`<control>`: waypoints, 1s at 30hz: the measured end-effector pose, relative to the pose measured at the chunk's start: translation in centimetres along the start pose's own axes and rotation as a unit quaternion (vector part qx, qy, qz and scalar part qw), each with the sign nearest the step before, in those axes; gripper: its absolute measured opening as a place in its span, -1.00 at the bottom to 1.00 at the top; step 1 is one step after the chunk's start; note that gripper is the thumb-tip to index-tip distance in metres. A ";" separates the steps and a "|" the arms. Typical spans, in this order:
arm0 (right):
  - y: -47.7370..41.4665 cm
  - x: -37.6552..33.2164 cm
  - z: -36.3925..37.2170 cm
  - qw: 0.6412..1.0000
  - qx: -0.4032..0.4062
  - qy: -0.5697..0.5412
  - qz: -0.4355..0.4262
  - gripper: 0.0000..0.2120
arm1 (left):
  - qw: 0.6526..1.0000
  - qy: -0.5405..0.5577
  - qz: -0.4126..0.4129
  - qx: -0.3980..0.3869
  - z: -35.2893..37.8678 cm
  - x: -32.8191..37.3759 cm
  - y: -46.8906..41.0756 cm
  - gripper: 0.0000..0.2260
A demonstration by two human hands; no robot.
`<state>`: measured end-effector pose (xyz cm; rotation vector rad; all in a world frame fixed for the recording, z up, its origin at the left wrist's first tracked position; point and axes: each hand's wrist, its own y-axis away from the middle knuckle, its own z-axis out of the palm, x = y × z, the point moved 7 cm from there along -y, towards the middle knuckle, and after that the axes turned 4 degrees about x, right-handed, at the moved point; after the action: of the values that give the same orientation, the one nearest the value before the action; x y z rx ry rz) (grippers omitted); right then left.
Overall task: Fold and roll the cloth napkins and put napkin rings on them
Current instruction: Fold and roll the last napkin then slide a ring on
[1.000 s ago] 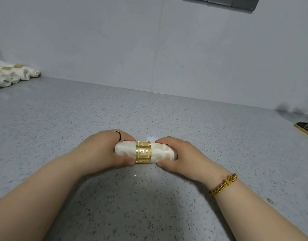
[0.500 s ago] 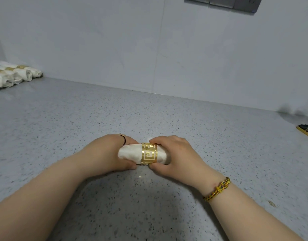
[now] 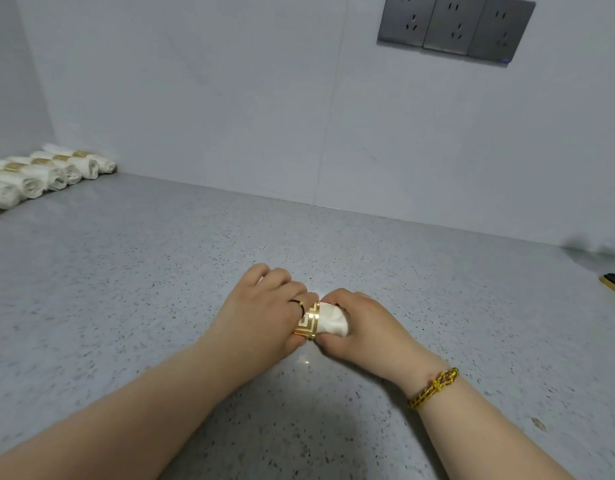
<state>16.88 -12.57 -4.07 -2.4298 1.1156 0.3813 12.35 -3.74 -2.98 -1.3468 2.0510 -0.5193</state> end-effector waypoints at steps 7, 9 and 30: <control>-0.2 -3.3 -0.2 0.996 -0.005 -0.088 0.008 -0.55 | 0.997 -0.011 -0.022 0.073 -3.5 -2.2 2.1 -0.62; -0.7 -4.8 -0.4 0.993 -0.006 -0.119 0.002 -0.49 | 0.995 -0.030 -0.038 0.092 -4.6 -4.5 3.8 -0.72; -13.1 -23.3 17.1 0.991 -0.012 0.064 -0.120 -0.67 | 0.902 -0.224 -0.361 -0.084 -13.1 -38.4 31.6 -0.52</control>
<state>10.94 18.57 -5.59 -2.6031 0.8591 0.1649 -6.86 43.98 -2.23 -2.1093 1.2058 -0.2865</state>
